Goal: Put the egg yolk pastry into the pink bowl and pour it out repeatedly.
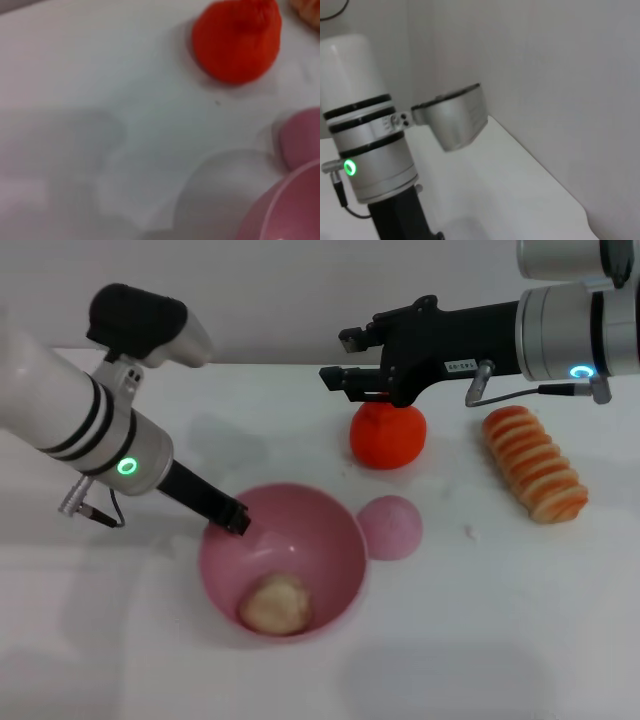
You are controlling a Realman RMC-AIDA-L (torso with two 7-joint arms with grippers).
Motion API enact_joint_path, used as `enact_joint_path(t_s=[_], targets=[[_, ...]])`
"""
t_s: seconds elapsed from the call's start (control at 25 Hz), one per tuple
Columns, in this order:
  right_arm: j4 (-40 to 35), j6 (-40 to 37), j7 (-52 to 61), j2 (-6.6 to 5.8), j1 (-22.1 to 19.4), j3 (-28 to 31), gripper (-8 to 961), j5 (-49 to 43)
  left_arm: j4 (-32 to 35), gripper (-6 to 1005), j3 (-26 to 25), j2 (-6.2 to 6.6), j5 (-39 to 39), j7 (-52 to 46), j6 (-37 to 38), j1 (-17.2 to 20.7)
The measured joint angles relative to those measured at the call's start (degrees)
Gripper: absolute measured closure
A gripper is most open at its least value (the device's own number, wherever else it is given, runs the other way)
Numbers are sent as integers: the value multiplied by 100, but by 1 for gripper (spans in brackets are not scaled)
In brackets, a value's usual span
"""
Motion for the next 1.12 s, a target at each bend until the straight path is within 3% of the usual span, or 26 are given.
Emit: enact_joint_path(t_s=[0.2,0.64,0.68,0.92,1.0,1.12], targets=[[19,8,-7,0,-9,2,459,0,49,888,-48,16,5,-114,-6,13],[212,367,17,-1,-97,21,459,42,664,671,-1295,74,-57,-56,233,178],[263,427,15,-5,-104,27,459,109,837,651,-1649,78,-181,48,276,267],[568,795,-65,-24,-251,273,459,848,894,411,-2968,107,-1593,846,531,635],[753,995,-149,-25,-341,441,459,1366,718,210,-3487,107,-2375,1183,596,805],[1325,1104,-575,-28,-444,876,459,2537,184,188,-4174,146,-3909,1960,797,1115]])
